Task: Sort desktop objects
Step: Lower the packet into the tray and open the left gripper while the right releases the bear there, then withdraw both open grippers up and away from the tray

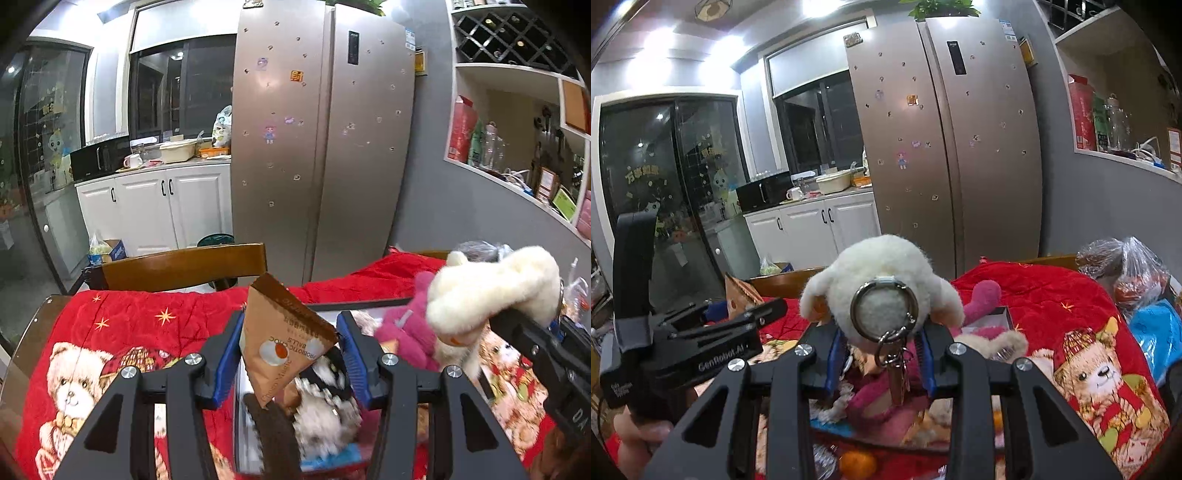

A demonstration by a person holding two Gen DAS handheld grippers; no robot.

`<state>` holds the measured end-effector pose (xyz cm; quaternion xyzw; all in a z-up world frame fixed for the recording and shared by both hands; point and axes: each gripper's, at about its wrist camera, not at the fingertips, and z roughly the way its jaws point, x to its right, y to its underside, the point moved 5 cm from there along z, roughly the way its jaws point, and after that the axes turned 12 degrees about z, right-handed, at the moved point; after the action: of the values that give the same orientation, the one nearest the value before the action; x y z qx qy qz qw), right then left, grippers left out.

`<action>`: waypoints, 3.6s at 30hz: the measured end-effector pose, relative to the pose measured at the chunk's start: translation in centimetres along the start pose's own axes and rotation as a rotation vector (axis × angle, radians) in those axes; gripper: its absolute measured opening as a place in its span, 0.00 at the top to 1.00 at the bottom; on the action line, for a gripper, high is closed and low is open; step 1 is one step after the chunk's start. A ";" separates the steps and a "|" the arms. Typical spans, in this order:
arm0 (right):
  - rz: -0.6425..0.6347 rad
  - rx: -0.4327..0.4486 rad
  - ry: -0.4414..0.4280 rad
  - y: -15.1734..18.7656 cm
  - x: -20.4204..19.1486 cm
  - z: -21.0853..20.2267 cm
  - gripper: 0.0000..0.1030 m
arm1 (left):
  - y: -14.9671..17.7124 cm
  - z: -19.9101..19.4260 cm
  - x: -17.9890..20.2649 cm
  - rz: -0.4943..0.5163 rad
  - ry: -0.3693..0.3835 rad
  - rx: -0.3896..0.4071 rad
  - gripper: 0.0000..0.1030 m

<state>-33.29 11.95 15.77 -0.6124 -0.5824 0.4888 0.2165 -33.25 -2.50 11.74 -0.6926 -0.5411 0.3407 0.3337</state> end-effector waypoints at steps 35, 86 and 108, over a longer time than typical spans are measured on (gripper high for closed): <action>0.021 -0.104 0.023 2.9 2.7 8.6 0.66 | 2.3 6.8 0.2 0.054 0.016 -0.104 0.48; -0.069 0.265 -0.016 -2.2 -1.2 -3.3 0.00 | -1.9 -1.3 -4.8 -0.058 -0.004 0.033 0.21; -0.157 0.390 -0.045 -2.0 -6.7 -23.2 0.00 | -0.6 -18.1 -0.7 -0.062 -0.047 0.134 0.18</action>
<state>-13.49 13.22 29.69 -0.5007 -0.5273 0.5875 0.3551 -18.60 -4.74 22.19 -0.6434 -0.5460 0.3819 0.3770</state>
